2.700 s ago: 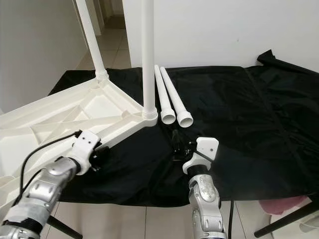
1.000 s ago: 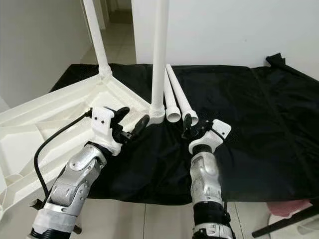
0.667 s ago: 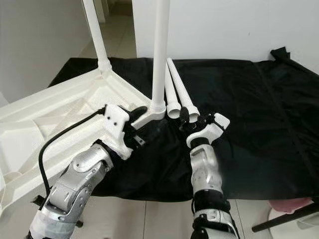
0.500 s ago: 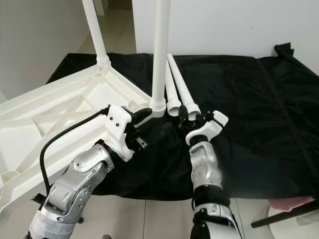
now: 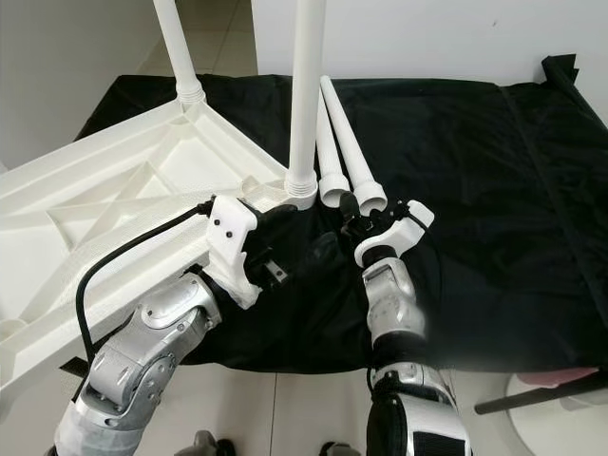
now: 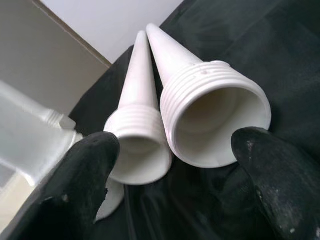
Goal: Building children table
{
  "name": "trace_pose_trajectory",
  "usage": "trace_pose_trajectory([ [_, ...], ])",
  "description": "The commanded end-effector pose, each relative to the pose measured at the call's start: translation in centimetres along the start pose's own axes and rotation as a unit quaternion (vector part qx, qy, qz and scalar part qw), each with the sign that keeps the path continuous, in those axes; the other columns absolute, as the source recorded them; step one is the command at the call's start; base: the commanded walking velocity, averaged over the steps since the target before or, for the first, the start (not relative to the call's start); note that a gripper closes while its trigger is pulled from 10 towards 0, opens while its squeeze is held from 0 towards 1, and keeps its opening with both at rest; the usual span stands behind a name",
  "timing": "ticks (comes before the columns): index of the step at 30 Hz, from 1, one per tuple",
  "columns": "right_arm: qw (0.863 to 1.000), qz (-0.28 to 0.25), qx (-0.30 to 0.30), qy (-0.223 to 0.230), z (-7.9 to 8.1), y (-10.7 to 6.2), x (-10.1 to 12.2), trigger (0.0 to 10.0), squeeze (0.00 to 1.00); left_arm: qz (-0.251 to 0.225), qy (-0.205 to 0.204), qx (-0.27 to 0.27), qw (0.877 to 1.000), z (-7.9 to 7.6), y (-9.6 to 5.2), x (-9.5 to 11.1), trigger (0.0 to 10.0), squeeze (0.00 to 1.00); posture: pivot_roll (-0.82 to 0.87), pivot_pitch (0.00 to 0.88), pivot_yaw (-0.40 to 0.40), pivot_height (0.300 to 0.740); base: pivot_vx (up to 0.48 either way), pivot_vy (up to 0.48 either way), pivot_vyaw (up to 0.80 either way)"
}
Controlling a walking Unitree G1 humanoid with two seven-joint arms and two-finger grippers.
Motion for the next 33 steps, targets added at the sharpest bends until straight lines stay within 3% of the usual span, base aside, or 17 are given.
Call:
trace_pose_trajectory([
  [1,1.000,0.011,-0.004,0.013,-0.3,0.1,-0.6,10.0,0.00,0.009,0.001,0.022,1.000,0.2,-0.3,-0.1,10.0,0.00,0.09,0.202,0.048,0.740,0.000,0.000,0.00],
  [19,0.999,0.017,0.038,0.034,2.1,2.8,0.7,9.8,0.00,0.015,0.000,0.036,0.999,0.4,-0.5,0.1,10.0,0.00,0.11,0.222,0.043,0.740,0.000,0.000,0.00],
  [20,0.998,0.017,0.039,0.035,2.4,3.1,1.0,3.4,0.00,0.016,-0.001,0.039,0.999,0.5,-0.5,0.1,10.0,0.00,0.11,0.224,0.045,0.740,0.000,0.000,0.00],
  [22,0.998,0.017,0.039,0.035,2.6,3.4,1.1,3.4,0.00,0.016,-0.001,0.041,0.999,0.5,-0.6,0.1,10.0,0.00,0.11,0.224,0.045,0.740,0.000,0.000,0.00],
  [23,0.998,0.013,0.040,0.042,2.8,3.6,1.4,2.1,0.00,0.016,0.000,0.043,0.999,0.5,-0.6,0.2,10.0,0.00,0.12,0.227,0.043,0.740,0.000,0.000,0.00],
  [24,0.998,0.013,0.040,0.042,2.8,3.6,1.4,2.1,0.00,0.016,0.000,0.043,0.999,0.5,-0.6,0.2,10.0,0.00,0.12,0.227,0.043,0.740,0.000,0.000,0.00],
  [25,0.997,0.008,0.047,0.054,3.4,4.0,1.9,0.0,0.00,0.017,0.000,0.047,0.999,0.6,-0.7,0.3,10.0,0.00,0.13,0.229,0.045,0.740,0.000,0.000,0.00],
  [33,0.996,-0.003,0.063,0.061,4.4,4.6,2.6,0.0,0.00,0.019,-0.001,0.050,0.999,0.7,-0.7,0.3,10.0,0.00,0.13,0.228,0.044,0.740,0.000,0.000,0.00],
])
Point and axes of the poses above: a point about 5 cm out from each wrist's last joint towards the gripper, its own y axis pointing out of the wrist towards the gripper, its own x axis along the axis of the wrist's last joint, z = x × y, the point moved 3 cm from there along y, pointing out of the wrist towards the gripper, and after that the axes turned 4 degrees about y, right-handed, at the moved point
